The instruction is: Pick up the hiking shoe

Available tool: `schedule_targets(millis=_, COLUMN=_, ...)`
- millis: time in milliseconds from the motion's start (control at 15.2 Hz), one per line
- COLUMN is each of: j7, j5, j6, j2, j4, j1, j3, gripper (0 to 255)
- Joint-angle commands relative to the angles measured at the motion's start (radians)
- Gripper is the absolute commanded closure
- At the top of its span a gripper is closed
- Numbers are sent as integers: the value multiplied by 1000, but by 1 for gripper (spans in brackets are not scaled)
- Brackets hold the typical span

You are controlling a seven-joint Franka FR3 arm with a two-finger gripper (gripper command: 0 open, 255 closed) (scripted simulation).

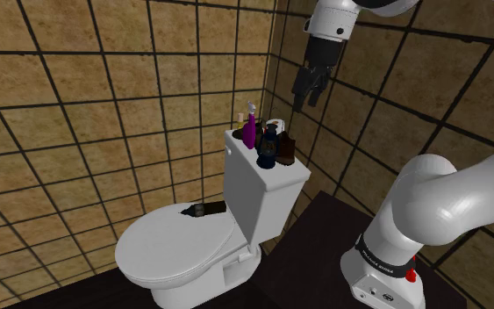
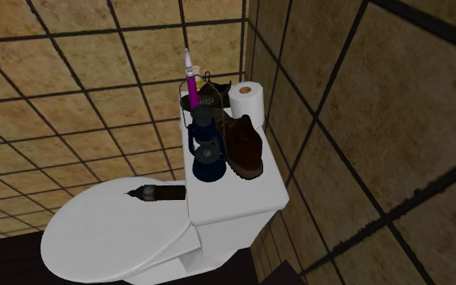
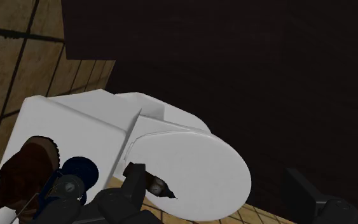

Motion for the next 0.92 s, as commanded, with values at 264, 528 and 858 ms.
schedule_targets(millis=264, j7=-96, j5=-59, j6=86, j2=55, j4=-40, j1=-19, j3=-63, gripper=0)
schedule_targets(millis=528, j7=-189, j5=-113, j6=179, j2=133, j4=-60, j1=-36, j3=-126, gripper=0)
schedule_targets(millis=858, j7=-301, j5=-166, j6=299, j2=259, j4=-54, j1=-53, j3=-206, gripper=0)
